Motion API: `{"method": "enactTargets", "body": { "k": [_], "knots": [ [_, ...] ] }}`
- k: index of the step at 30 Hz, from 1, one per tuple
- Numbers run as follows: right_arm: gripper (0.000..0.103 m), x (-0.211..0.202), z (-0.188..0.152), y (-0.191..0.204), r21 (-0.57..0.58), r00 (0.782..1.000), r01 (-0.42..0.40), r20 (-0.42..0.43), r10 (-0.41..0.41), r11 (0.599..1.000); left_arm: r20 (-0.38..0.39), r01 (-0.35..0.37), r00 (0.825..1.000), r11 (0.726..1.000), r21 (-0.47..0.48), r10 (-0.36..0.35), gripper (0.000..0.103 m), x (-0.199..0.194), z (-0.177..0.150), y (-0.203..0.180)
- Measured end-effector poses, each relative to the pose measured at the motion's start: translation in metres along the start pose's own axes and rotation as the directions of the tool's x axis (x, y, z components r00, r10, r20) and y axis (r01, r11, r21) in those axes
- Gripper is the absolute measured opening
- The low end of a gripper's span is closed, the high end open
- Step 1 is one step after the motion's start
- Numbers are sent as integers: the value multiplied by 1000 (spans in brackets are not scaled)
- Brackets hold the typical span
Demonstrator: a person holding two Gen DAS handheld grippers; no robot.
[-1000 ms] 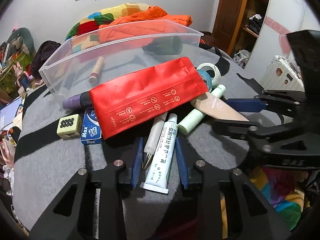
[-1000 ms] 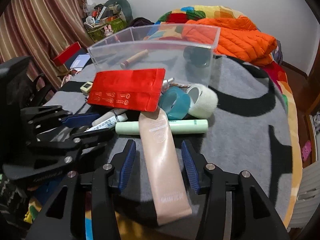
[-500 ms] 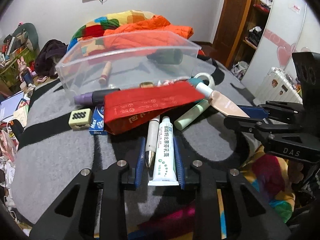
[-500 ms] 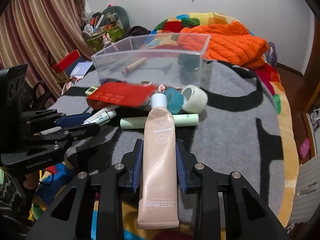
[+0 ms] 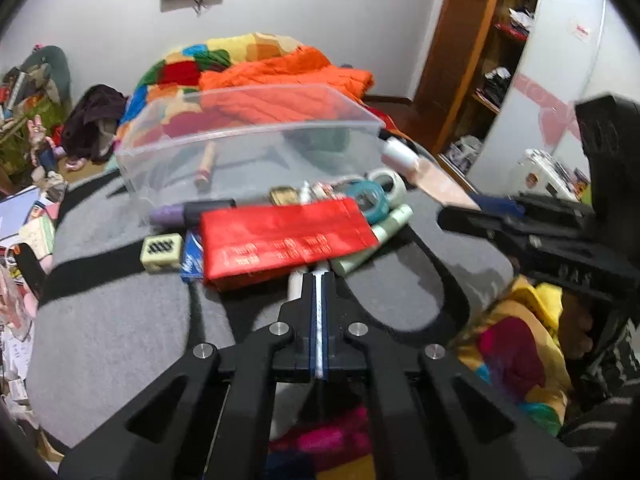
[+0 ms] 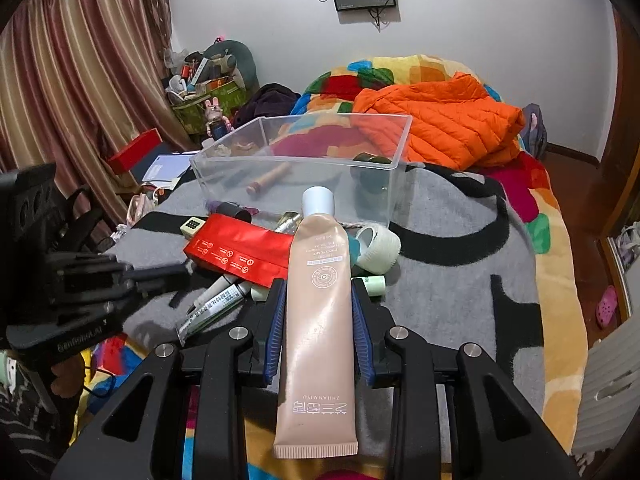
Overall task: Organize objects
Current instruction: 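Lift both tubes and carry them over the clear box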
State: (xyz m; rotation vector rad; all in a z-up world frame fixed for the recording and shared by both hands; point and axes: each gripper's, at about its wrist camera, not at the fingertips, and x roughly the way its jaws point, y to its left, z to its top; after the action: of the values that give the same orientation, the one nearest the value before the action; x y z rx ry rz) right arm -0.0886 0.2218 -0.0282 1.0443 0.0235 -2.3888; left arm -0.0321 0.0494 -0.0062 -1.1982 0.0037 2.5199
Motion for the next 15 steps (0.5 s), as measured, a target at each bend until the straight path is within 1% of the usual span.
{"method": "enactTargets", "body": {
  "k": [4,8,9,11,12,13,14,15],
  "knots": [
    [28,1,0,-1,4,1000,-5,-1,5,1000,-39,-8,999,999,41,9,1,8,-9,-8],
    [28,3,-2,-1,4,1000,-5,-8,5,1000,-78,0,997,999,42,3,2,20,-13,-8],
    [28,4,-3,-2,6,1000,-7,-9,7,1000,-70,-1,998,999,43,4,5,20,-13,-8],
    [28,4,-3,-2,9,1000,-7,-11,7,1000,-71,1,997,999,40,2,8,20,-12,-7],
    [28,4,-3,-2,12,1000,-8,-12,8,1000,-70,-2,998,999,38,5,11,21,-11,-6],
    [28,4,-4,-2,13,1000,-9,-12,9,1000,-70,-7,997,999,38,10,19,22,-11,-5],
    [28,4,-4,-3,13,1000,-10,-12,10,1000,-78,-13,997,999,36,16,22,24,-10,-4],
    [28,4,-4,-3,14,1000,-11,-12,11,1000,-79,-9,997,999,33,12,22,26,-10,-3]
  ]
}}
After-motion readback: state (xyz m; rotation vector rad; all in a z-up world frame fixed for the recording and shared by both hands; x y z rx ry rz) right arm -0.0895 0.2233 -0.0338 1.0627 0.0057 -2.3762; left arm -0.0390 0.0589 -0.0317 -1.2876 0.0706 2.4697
